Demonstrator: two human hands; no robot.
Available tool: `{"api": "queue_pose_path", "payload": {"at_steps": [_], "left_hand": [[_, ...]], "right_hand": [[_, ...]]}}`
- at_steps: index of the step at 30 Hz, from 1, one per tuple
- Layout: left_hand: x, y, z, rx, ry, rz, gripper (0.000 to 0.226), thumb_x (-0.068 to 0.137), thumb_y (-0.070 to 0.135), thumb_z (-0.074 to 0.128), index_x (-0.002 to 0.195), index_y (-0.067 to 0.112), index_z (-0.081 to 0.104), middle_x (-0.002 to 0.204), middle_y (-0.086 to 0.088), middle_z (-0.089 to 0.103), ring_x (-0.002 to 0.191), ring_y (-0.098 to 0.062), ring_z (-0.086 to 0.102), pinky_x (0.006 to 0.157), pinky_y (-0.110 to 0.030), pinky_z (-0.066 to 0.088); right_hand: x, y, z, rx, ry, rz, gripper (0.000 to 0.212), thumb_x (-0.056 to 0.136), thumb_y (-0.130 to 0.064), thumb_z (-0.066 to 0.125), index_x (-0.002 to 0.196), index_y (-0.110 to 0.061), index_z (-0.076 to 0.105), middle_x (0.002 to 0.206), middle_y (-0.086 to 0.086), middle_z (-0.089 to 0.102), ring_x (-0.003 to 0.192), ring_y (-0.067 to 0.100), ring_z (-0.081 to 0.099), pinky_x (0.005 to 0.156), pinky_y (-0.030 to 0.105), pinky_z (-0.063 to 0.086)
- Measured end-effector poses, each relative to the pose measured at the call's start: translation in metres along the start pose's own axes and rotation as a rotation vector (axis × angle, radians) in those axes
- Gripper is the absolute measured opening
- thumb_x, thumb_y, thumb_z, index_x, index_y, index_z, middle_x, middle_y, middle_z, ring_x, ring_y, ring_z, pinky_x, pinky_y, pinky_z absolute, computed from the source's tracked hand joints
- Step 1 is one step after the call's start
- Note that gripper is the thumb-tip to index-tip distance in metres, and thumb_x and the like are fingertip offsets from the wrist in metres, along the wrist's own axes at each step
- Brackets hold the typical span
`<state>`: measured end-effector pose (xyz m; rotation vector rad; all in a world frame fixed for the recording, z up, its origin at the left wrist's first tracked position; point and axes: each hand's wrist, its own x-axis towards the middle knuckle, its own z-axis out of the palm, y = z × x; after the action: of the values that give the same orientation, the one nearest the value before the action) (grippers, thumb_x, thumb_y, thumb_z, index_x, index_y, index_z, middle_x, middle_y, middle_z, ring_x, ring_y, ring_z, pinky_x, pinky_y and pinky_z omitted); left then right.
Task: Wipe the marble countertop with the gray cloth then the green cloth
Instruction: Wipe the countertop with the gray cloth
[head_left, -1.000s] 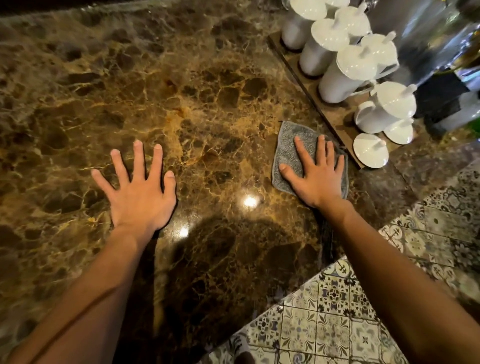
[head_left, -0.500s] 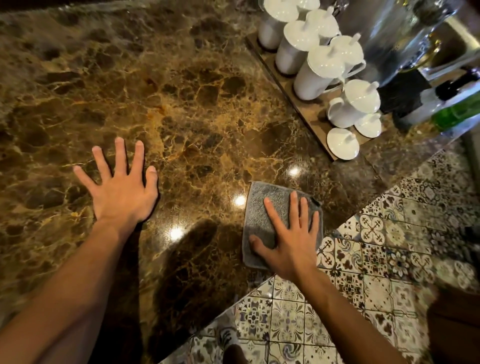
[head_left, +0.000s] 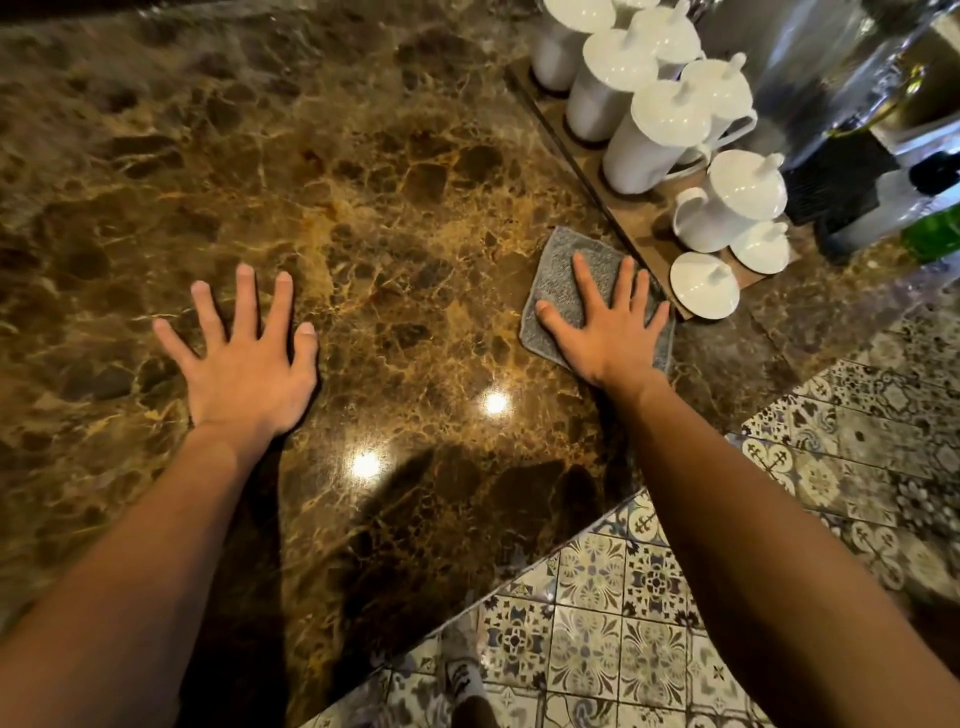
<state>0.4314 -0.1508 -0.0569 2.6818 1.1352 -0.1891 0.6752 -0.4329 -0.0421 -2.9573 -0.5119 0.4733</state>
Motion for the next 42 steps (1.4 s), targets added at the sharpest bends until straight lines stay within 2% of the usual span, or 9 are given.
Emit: {"api": "queue_pose_path", "payload": {"at_steps": [5,9,12,15,20,24,27,34,42], "left_hand": [[0.001,0.000,0.000,0.003,0.009,0.008,0.065,0.100,0.062,0.009,0.161,0.040,0.003,0.172,0.003,-0.005,0.156,-0.038,-0.010,0.116,-0.072,-0.009],[-0.001,-0.001,0.000,-0.004,0.016,0.017,0.065,0.100,0.061,0.011,0.161,0.039,0.004,0.172,0.002,-0.004,0.156,-0.039,-0.009,0.116,-0.073,-0.008],[-0.001,0.000,-0.001,-0.014,0.022,0.026,0.065,0.100,0.060,0.012,0.161,0.038,0.006,0.172,0.001,-0.002,0.156,-0.040,-0.008,0.116,-0.074,-0.007],[-0.001,-0.001,-0.001,-0.019,0.013,0.024,0.065,0.100,0.061,0.012,0.161,0.038,0.006,0.172,0.001,-0.002,0.156,-0.040,-0.007,0.116,-0.074,-0.007],[0.001,-0.001,0.001,-0.011,0.027,0.022,0.065,0.100,0.061,0.012,0.161,0.039,0.006,0.172,0.002,-0.002,0.156,-0.039,-0.008,0.116,-0.073,-0.008],[0.001,-0.002,0.003,-0.002,0.028,0.015,0.064,0.100,0.061,0.011,0.161,0.040,0.005,0.172,0.002,-0.003,0.156,-0.039,-0.007,0.116,-0.073,-0.007],[0.001,-0.002,0.003,-0.003,0.024,-0.005,0.064,0.100,0.062,0.011,0.160,0.042,0.002,0.172,0.004,-0.006,0.156,-0.037,-0.010,0.117,-0.071,-0.009],[0.000,-0.002,0.001,0.012,0.000,-0.009,0.065,0.099,0.063,0.008,0.160,0.041,0.002,0.172,0.005,-0.007,0.156,-0.037,-0.010,0.118,-0.071,-0.008],[-0.034,-0.008,0.009,-0.010,0.027,0.040,0.066,0.102,0.062,0.008,0.162,0.034,0.004,0.172,0.000,-0.001,0.157,-0.035,-0.005,0.123,-0.061,-0.005]], "right_hand": [[-0.020,-0.001,0.007,-0.004,0.027,-0.008,0.087,0.083,-0.093,0.016,0.159,-0.054,-0.003,0.172,0.010,-0.014,0.157,0.031,-0.015,0.123,0.062,-0.011],[-0.074,0.000,0.025,-0.005,0.031,-0.041,0.085,0.087,-0.090,0.019,0.158,-0.053,-0.007,0.172,0.010,-0.017,0.157,0.031,-0.018,0.123,0.062,-0.011],[-0.123,-0.001,0.041,-0.030,-0.003,-0.063,0.086,0.086,-0.091,0.018,0.157,-0.053,-0.015,0.169,0.008,-0.026,0.154,0.028,-0.027,0.122,0.060,-0.013],[-0.150,-0.002,0.050,-0.044,0.011,-0.073,0.089,0.084,-0.091,0.019,0.158,-0.052,-0.013,0.169,0.010,-0.026,0.155,0.030,-0.026,0.123,0.060,-0.013],[-0.118,0.009,0.042,-0.080,-0.029,-0.084,0.088,0.082,-0.095,0.016,0.154,-0.057,-0.018,0.167,0.007,-0.031,0.153,0.029,-0.029,0.120,0.063,-0.017],[-0.059,0.035,0.018,-0.051,0.036,0.013,0.085,0.082,-0.095,0.013,0.155,-0.058,-0.011,0.171,0.009,-0.018,0.157,0.028,-0.019,0.121,0.067,-0.009],[-0.042,0.043,0.011,-0.011,0.062,0.054,0.083,0.086,-0.092,0.020,0.157,-0.057,-0.004,0.172,0.008,-0.013,0.157,0.025,-0.017,0.121,0.066,-0.011],[-0.046,0.041,0.013,-0.014,0.062,0.053,0.085,0.085,-0.093,0.015,0.158,-0.055,-0.004,0.172,0.010,-0.012,0.157,0.026,-0.018,0.120,0.068,-0.011],[-0.085,0.038,0.026,-0.015,0.055,0.075,0.089,0.082,-0.095,0.011,0.158,-0.053,-0.008,0.172,0.013,-0.014,0.157,0.032,-0.017,0.119,0.069,-0.011]]}}
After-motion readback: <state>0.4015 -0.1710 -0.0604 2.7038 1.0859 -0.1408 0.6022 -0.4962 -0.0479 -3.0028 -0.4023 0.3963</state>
